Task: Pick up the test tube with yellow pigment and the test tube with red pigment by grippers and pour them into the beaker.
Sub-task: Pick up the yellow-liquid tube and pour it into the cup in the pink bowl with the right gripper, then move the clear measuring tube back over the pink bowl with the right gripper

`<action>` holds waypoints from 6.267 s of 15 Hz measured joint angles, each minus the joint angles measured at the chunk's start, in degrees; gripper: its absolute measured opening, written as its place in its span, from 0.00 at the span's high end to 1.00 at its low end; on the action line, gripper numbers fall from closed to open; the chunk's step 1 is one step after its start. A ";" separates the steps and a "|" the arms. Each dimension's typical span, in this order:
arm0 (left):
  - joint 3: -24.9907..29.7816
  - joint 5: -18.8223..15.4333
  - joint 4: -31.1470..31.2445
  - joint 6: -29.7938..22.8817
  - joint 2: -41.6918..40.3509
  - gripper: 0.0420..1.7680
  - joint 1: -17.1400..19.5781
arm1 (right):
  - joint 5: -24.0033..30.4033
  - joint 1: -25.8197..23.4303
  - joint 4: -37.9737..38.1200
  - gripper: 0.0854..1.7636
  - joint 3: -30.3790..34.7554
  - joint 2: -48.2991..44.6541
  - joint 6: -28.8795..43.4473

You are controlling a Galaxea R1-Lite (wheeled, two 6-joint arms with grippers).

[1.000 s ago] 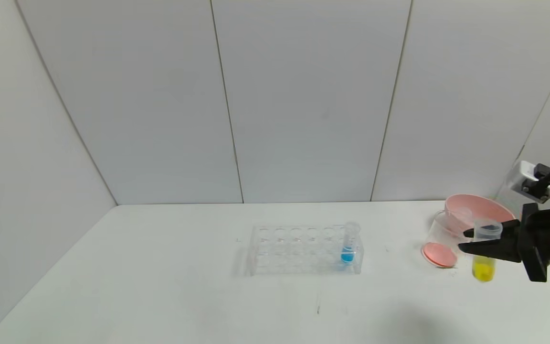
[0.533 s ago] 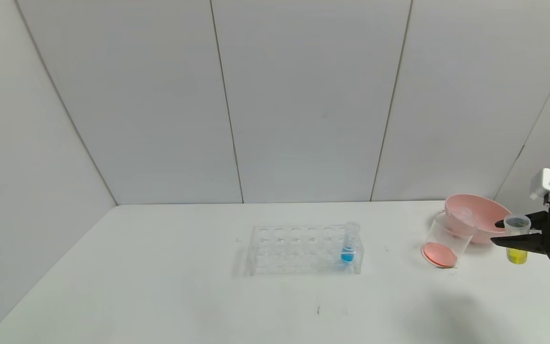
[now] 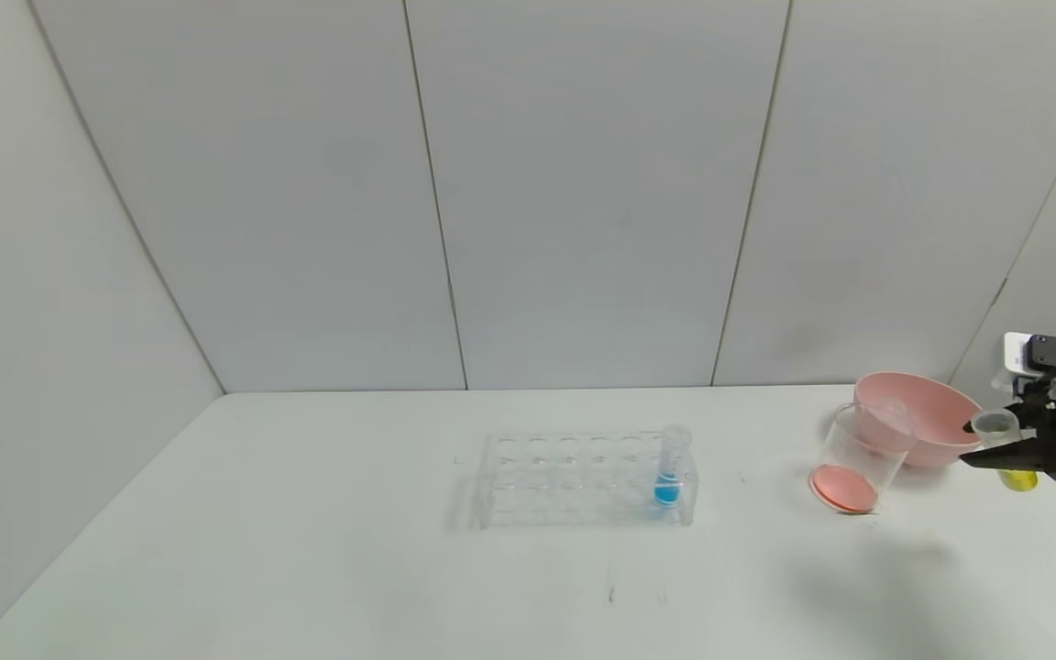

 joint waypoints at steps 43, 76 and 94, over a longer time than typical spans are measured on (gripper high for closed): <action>0.00 -0.02 0.00 0.00 0.00 0.03 0.00 | -43.23 17.68 35.15 0.72 -45.40 23.08 -5.19; 0.00 0.00 0.00 0.00 0.00 0.03 0.00 | -64.46 24.80 33.10 0.72 -45.40 25.44 -6.38; 0.00 0.00 0.00 0.02 0.00 0.03 0.00 | -42.46 21.61 33.54 0.72 -45.40 22.33 -0.90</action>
